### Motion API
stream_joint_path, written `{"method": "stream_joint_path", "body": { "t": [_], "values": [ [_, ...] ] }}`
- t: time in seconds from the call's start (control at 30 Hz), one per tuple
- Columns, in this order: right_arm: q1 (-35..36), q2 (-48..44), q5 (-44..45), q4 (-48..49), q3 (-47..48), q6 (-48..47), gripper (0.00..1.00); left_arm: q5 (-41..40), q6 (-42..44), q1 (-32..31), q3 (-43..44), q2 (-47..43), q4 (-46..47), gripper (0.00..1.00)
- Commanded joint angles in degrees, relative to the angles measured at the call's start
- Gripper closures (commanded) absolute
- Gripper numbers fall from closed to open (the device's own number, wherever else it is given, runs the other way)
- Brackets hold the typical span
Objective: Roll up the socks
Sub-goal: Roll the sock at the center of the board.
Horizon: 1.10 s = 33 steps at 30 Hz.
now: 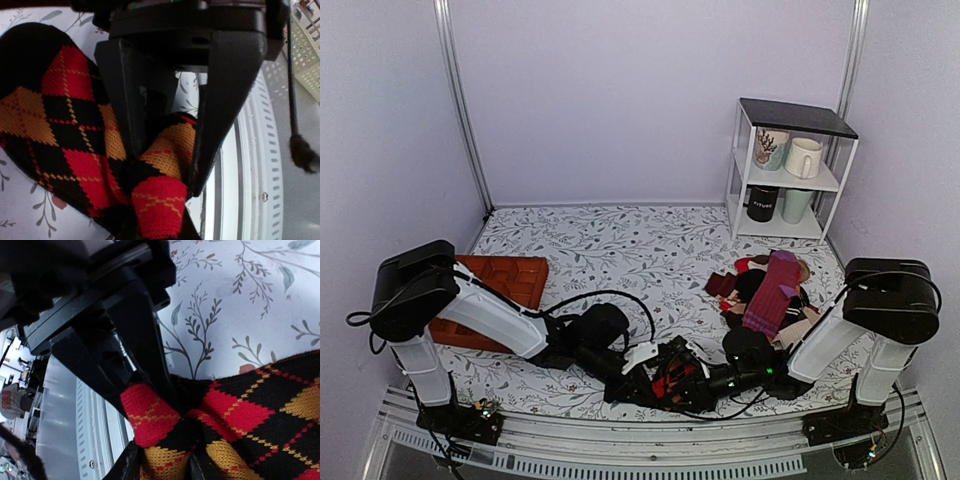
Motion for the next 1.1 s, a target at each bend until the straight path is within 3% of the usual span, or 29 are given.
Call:
{"method": "stream_joint_path", "body": {
  "t": [0.0,0.23,0.47,0.73,1.07],
  "values": [
    [1.6,1.8,12.2,-23.0,-0.5,-1.0,0.61,-2.6,-5.3,-2.4,0.8,7.0,-11.5,1.00],
    [1.6,-12.8,22.9,-25.7,-2.1,-0.4,0.44,-2.4,-10.4,-1.0,-0.1,6.2,-11.9,1.00],
    [1.6,-22.1,24.3,-30.5,-2.8,-2.2,0.43,-0.5,-14.0,2.0,-1.3,6.9,-12.5,1.00],
    [1.6,-27.7,18.5,-8.9,-14.3,-10.1,0.43,1.3,-15.3,4.0,-1.5,12.2,-13.3,1.00],
    [4.7,-22.4,18.2,2.8,-12.6,-16.5,0.42,1.6,-14.6,4.3,1.6,13.8,-18.3,1.00]
  ]
}}
